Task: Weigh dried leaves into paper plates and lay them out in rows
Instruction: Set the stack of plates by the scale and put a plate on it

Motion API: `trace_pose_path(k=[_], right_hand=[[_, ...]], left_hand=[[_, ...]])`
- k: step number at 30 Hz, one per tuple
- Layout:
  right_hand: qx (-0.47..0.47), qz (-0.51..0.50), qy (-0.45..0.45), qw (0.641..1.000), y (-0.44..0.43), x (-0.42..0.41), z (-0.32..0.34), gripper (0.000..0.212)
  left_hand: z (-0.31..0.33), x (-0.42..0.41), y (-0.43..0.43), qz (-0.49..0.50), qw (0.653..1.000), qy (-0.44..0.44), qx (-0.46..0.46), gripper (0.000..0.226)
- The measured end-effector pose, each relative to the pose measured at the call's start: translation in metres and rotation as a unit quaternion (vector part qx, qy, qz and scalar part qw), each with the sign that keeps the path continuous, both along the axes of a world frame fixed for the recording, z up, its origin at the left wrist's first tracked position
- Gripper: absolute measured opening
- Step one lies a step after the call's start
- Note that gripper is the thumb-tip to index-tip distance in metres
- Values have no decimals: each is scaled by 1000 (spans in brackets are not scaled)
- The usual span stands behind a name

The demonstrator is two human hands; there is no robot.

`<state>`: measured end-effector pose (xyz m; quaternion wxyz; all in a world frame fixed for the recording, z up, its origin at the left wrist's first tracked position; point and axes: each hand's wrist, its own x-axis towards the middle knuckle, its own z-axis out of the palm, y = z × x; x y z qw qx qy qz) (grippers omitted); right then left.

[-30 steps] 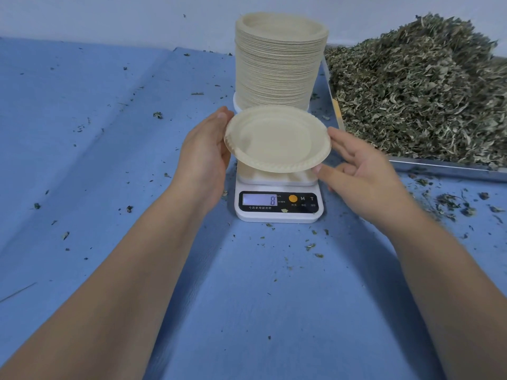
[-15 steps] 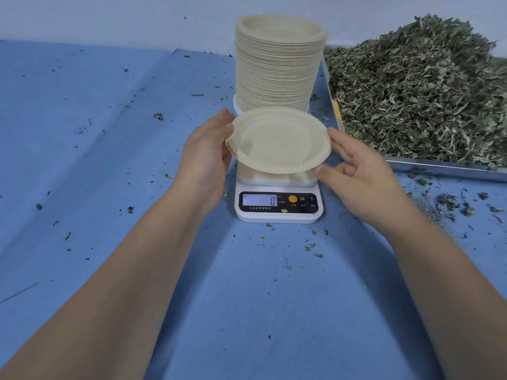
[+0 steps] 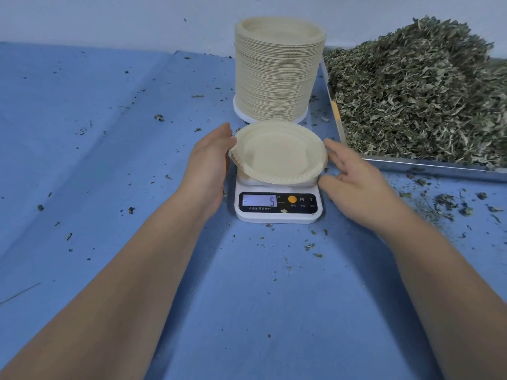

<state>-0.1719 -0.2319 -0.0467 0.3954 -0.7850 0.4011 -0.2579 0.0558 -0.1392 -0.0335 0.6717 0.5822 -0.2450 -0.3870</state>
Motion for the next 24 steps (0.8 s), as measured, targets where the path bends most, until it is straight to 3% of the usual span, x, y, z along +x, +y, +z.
trace_pose_path(k=[3, 8, 12, 16, 24], right_hand=[[14, -14, -1, 1000, 1, -1, 5, 91], [-2, -21, 16, 1000, 3, -2, 6, 74], [-11, -31, 17, 999, 0, -3, 6, 66], [-19, -27, 38, 999, 0, -4, 5, 68], [9, -3, 43, 999, -3, -4, 3, 81]], left_hand=[[-3, 2, -1, 12, 1000, 6, 6, 47], [-5, 4, -1, 8, 1000, -3, 12, 46], [-6, 3, -2, 16, 1000, 12, 10, 18], [-5, 2, -1, 30, 999, 8, 18, 43], [-5, 3, 0, 21, 1000, 10, 12, 34]])
